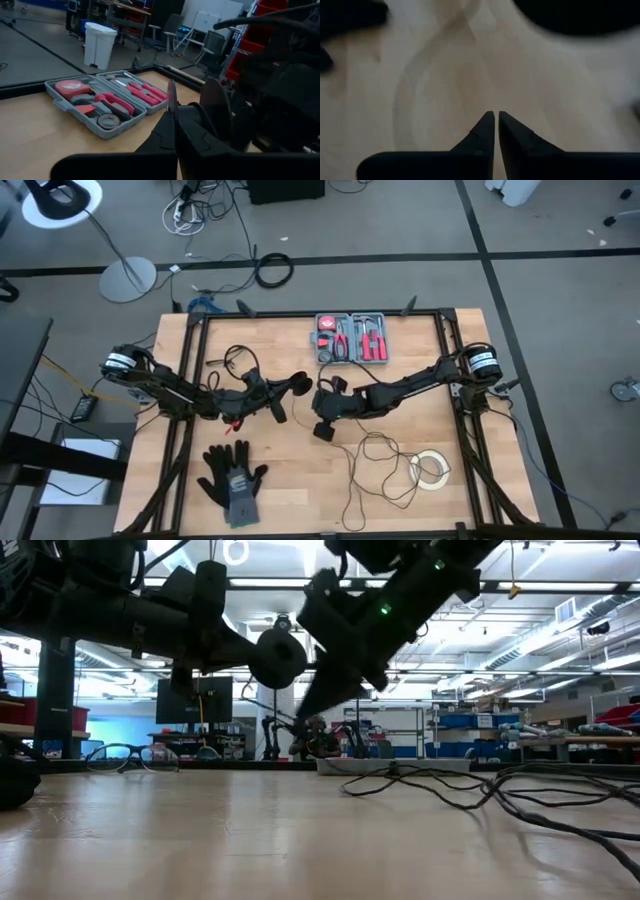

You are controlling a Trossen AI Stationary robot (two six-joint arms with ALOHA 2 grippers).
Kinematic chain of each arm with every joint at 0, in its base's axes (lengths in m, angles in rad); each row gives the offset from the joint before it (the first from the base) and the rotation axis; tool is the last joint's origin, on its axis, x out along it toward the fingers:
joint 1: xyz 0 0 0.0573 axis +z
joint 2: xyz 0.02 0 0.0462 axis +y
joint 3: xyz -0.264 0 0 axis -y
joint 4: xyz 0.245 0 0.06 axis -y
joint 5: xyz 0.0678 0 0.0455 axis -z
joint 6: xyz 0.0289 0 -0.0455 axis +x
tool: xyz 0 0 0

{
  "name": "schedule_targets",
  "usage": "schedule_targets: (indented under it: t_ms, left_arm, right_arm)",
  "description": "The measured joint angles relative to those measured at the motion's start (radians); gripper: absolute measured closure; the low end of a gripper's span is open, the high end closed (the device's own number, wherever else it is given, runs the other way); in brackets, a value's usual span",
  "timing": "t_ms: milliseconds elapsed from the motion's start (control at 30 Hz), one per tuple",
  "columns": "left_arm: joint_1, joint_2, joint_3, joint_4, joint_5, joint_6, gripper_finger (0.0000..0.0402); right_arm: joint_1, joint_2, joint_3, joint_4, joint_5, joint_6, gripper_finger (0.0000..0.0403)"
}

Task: Coil cords
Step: Coil the black wire onto the black spool

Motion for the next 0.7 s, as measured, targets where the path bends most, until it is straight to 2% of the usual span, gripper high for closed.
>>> schedule_targets:
  t_ms: [167, 300, 467, 633, 700]
  left_arm:
    - [0.000, 0.000, -0.001, -0.004, 0.001, 0.001, 0.0401]
    - [0.000, 0.000, -0.013, 0.000, 0.002, 0.001, 0.0401]
    - [-0.003, 0.000, -0.013, 0.000, 0.003, 0.001, 0.0401]
    - [-0.003, 0.000, -0.013, -0.001, 0.004, 0.002, 0.0401]
    - [-0.003, 0.000, -0.013, -0.001, 0.004, 0.004, 0.0401]
  right_arm:
    - [0.010, -0.002, 0.000, -0.176, 0.006, 0.060, 0.0371]
    - [0.038, -0.002, 0.000, -0.250, 0.010, 0.069, 0.0372]
    - [0.078, -0.007, -0.030, -0.272, 0.147, 0.125, 0.0374]
    - [0.118, -0.072, -0.138, -0.248, 0.264, 0.228, 0.0370]
    - [0.132, -0.117, -0.207, -0.180, 0.310, 0.258, 0.0370]
